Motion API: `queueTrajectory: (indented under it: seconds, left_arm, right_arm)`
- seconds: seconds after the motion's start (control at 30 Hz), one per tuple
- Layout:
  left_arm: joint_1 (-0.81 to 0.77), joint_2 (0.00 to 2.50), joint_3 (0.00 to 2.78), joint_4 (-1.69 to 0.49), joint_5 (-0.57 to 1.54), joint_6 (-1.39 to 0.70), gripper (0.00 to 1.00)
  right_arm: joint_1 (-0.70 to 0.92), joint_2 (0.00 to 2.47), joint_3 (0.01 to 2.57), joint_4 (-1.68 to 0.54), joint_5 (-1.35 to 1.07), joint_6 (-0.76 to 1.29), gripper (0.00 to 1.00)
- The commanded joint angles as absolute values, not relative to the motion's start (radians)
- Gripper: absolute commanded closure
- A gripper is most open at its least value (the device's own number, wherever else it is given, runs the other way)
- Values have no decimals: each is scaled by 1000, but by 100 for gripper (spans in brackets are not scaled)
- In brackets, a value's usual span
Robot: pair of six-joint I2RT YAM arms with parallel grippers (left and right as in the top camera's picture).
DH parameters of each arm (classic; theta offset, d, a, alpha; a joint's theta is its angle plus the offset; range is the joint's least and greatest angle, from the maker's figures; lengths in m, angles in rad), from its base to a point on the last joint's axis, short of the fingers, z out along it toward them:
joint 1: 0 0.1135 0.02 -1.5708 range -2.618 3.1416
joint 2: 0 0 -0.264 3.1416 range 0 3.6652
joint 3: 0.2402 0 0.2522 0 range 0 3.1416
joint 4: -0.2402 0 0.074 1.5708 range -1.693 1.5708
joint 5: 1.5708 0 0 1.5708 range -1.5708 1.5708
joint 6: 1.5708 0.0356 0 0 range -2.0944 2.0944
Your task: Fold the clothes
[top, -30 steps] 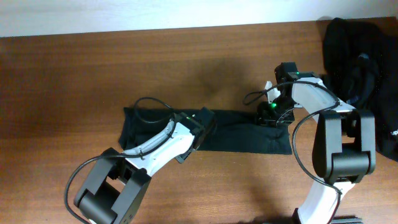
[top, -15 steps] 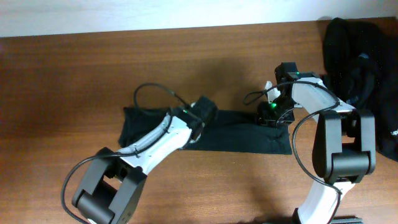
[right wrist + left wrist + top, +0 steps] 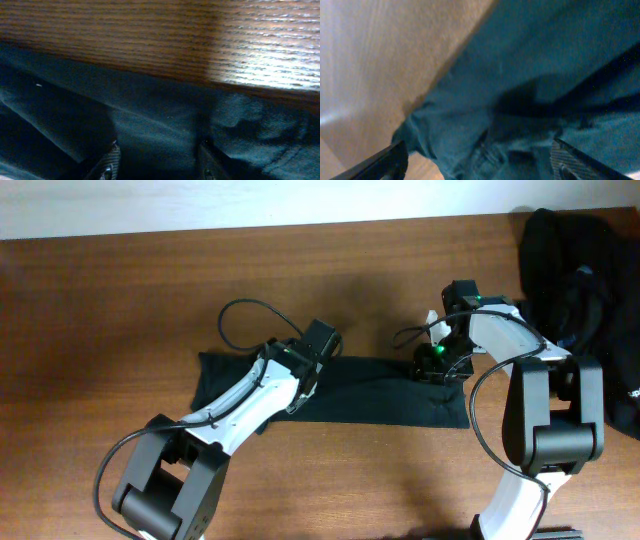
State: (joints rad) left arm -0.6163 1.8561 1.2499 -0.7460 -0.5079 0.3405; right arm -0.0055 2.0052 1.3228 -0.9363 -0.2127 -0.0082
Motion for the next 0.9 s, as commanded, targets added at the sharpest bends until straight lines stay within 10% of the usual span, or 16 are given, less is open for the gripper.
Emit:
queueTrajectory:
  seconds: [0.0, 0.33, 0.87]
  left_arm:
    - [-612, 1847, 1293, -748, -573, 293, 7]
    - [-612, 1826, 1429, -1152, -192, 7, 7]
    - [-612, 1826, 1225, -973, -218, -160, 11]
  right_arm:
    - [-7, 2017, 1294, -927, -173, -14, 44]
    - [-7, 2017, 1294, -928, -173, -15, 44]
    - [-7, 2017, 1294, -928, -172, -15, 44]
